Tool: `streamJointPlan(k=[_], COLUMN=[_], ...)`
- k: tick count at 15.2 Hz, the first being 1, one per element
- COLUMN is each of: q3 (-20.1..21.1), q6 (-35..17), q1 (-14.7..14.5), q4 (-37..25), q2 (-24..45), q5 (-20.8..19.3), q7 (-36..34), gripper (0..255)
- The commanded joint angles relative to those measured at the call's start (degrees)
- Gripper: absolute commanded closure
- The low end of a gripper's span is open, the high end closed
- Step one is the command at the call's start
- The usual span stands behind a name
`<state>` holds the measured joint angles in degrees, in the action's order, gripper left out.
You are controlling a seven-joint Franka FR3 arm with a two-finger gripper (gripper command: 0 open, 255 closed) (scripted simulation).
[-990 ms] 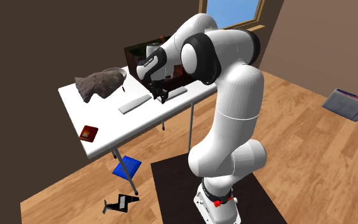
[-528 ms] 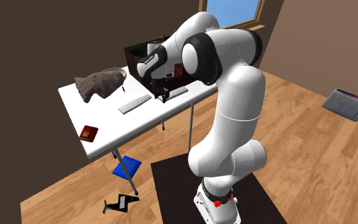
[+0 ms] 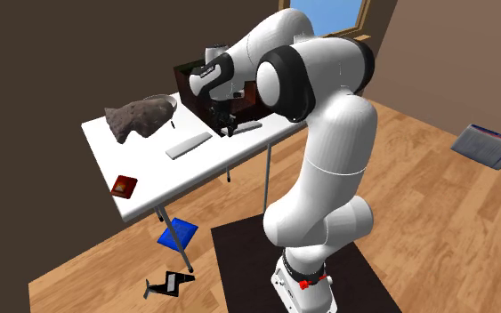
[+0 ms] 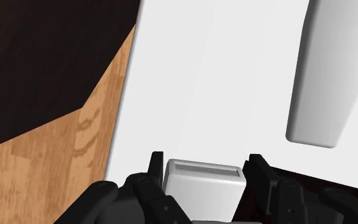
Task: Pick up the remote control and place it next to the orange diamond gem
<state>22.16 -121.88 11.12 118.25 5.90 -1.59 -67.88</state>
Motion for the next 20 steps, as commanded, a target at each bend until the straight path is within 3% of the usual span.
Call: streamJointPlan(k=[1,10,20], q3=[-0.2,-0.1,6.1], q6=[0.1,6.5,5.2], q1=[0.3,0.6,-5.4], q4=[-1.2,-5.4,2.6], q2=[-1.0,-3.5,-10.9], q5=[0.2,1.3,4.9], q7=[0.1,0.8,-9.7], gripper=[255,255,255])
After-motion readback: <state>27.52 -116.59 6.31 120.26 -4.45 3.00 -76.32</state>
